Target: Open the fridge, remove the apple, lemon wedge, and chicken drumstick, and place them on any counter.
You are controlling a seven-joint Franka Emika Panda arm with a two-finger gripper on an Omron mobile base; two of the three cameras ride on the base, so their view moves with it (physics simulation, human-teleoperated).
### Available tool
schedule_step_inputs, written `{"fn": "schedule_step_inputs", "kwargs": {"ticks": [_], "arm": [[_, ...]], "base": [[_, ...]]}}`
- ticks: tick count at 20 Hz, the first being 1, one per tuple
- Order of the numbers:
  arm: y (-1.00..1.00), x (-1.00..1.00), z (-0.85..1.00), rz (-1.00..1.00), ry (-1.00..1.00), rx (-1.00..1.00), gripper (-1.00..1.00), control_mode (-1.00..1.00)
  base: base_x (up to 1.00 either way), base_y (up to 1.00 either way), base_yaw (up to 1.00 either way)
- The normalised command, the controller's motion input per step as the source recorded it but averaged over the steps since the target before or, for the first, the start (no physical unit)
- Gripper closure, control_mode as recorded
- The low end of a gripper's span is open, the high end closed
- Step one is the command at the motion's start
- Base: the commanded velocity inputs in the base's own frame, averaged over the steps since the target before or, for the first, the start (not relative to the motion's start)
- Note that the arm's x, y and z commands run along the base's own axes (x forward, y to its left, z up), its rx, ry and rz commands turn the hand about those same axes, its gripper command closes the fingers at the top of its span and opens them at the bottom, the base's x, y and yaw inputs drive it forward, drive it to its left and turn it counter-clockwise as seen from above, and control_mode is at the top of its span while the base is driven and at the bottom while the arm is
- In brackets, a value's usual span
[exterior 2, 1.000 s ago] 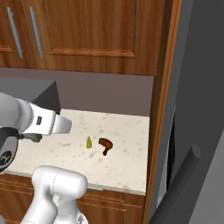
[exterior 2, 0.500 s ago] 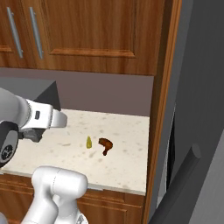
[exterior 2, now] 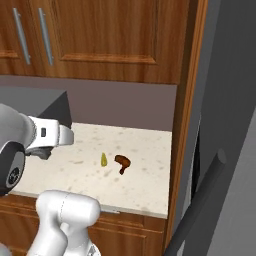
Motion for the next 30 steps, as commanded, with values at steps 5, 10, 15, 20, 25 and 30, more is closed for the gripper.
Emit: {"fn": "schedule_step_inputs", "kwargs": {"ticks": [5, 10, 15, 20, 25, 30], "arm": [[0.0, 0.0, 0.0, 0.0, 0.0, 0.0, -1.0, 1.0], [0.0, 0.0, 0.0, 0.0, 0.0, 0.0, -1.0, 1.0], [0.0, 0.0, 0.0, 0.0, 0.0, 0.0, -1.0, 1.0], [0.0, 0.0, 0.0, 0.0, 0.0, 0.0, -1.0, 1.0], [0.0, 0.0, 0.0, 0.0, 0.0, 0.0, -1.0, 1.0], [0.0, 0.0, 0.0, 0.0, 0.0, 0.0, -1.0, 1.0]], "base": [[-0.58, 0.0, -0.08], [-0.94, 0.0, -0.1], [-0.96, 0.0, -0.13], [-0.96, -0.02, -0.11], [-0.97, -0.37, -0.06], [-0.2, -0.81, -0.07]]}}
